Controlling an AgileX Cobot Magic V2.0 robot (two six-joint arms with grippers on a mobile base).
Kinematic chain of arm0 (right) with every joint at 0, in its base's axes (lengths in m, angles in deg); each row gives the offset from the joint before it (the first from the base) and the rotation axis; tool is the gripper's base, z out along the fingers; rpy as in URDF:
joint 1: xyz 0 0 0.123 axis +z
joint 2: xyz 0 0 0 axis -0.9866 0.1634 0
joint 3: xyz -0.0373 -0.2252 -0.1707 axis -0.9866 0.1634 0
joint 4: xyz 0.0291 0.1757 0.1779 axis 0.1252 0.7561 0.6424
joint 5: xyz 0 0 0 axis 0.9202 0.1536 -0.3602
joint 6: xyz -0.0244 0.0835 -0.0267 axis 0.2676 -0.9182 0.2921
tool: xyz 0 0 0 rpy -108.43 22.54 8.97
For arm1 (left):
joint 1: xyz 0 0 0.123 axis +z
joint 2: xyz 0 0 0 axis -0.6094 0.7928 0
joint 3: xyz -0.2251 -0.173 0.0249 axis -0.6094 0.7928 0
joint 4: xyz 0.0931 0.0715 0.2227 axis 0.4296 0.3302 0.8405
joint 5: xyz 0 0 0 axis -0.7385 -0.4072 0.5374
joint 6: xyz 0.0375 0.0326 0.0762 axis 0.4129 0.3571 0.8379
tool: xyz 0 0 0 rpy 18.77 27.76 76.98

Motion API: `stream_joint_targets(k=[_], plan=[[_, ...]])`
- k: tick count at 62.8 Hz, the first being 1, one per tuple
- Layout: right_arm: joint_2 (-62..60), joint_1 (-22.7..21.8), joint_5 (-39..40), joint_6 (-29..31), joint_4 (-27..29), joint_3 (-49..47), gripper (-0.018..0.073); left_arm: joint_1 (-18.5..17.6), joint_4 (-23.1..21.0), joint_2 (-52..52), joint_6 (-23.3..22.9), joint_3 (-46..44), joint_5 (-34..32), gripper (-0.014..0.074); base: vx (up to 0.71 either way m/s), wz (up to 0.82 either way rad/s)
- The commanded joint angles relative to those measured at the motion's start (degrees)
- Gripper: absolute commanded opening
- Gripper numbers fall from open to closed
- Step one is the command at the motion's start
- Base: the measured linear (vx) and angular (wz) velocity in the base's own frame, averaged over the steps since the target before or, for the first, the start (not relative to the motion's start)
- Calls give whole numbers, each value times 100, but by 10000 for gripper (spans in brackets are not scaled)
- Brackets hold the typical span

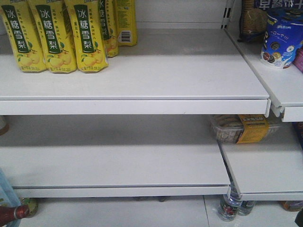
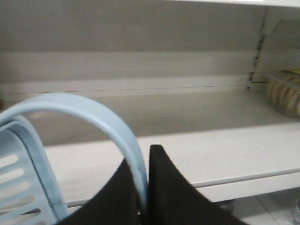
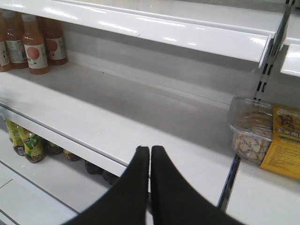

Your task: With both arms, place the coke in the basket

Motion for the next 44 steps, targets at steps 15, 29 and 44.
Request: stream_joint_targets(k=[15,29,44], plan=[[64,-16,403,38,-8,-138,-5,984,244,-128,92,-168,-1021,-6,0,0],[64,-16,403,38,-8,-138,-5,1275,244,-128,92,-168,-1219,-6,0,0],[64,-16,403,38,-8,-138,-5,1325,142,-128,92,-168,-1307,-6,0,0]])
